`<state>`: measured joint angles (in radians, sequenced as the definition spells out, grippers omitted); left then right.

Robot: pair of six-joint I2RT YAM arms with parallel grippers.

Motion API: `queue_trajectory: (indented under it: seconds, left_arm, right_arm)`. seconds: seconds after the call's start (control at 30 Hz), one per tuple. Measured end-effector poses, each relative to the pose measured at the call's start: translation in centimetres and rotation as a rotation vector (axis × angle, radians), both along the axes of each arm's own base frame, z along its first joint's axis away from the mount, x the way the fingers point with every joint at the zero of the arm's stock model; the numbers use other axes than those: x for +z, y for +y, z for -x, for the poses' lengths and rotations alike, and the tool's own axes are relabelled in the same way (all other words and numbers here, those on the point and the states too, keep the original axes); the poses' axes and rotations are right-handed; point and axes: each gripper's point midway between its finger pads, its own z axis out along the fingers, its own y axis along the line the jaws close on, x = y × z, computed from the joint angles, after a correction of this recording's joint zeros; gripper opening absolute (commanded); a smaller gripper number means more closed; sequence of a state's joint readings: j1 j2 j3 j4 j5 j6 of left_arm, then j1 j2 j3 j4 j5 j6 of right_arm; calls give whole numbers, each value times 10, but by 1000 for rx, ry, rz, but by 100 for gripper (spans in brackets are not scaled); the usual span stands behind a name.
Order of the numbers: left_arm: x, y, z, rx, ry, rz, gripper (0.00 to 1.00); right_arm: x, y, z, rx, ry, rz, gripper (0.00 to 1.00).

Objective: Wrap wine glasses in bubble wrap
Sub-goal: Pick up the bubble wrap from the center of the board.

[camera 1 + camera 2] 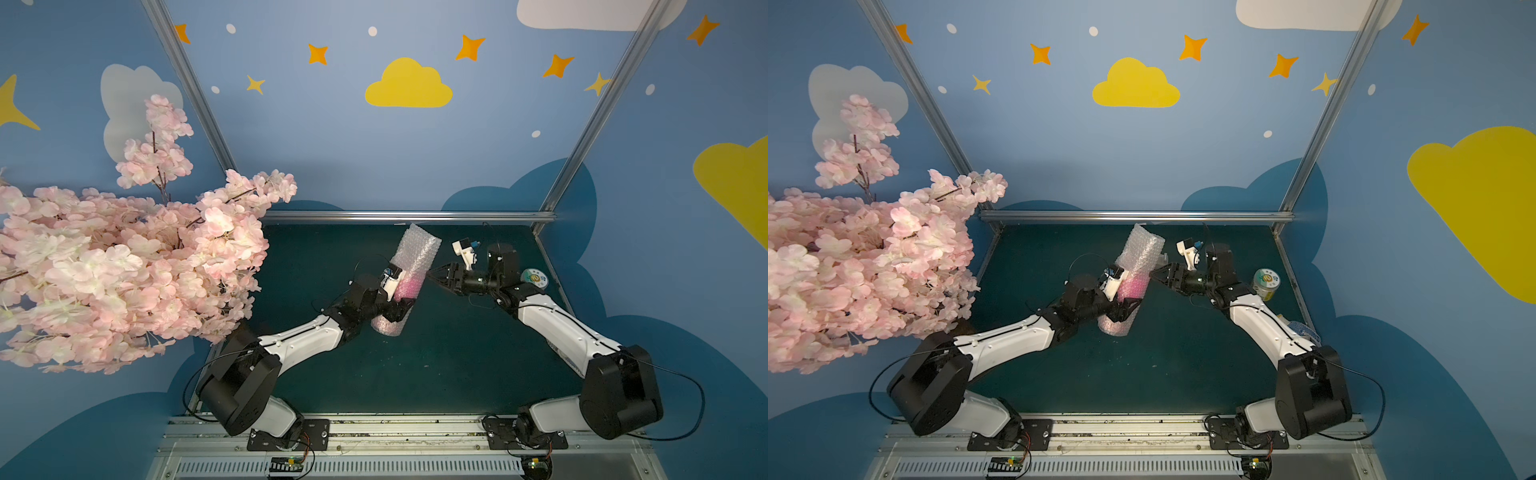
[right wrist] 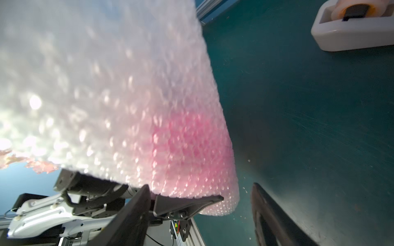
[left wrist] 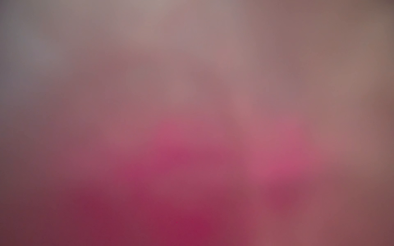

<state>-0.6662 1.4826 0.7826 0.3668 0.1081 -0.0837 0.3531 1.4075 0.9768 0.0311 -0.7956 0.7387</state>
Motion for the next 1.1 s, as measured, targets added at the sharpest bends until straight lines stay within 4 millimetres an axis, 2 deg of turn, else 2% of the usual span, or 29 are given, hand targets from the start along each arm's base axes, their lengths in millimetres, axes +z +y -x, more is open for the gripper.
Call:
queue_trajectory:
  seconds: [0.1,0.27,0.43,0.6,0.73,0.87,1.1]
  left_arm:
    - [3,-8,6,-19,-30,19,65]
    - [17,-21,11,-46,-85,50,64]
    - [18,-19,10,-42,-115,48,62]
    - [15,-19,12,-52,-134,24,62]
    - [20,-15,9,-21,-163,21,61]
    - [31,-10,7,1,-192,25,61]
    - [37,-13,12,-38,-208,29,60]
  right_arm:
    - [11,1,-1,-10,46,-17,70]
    - [25,18,4,48,102,-13,69]
    - [22,28,4,92,135,44,65]
    - [19,24,12,120,167,135,68]
    - [27,8,19,107,167,175,69]
    - [27,-6,28,90,195,194,70]
    - [17,-2,26,91,255,156,74]
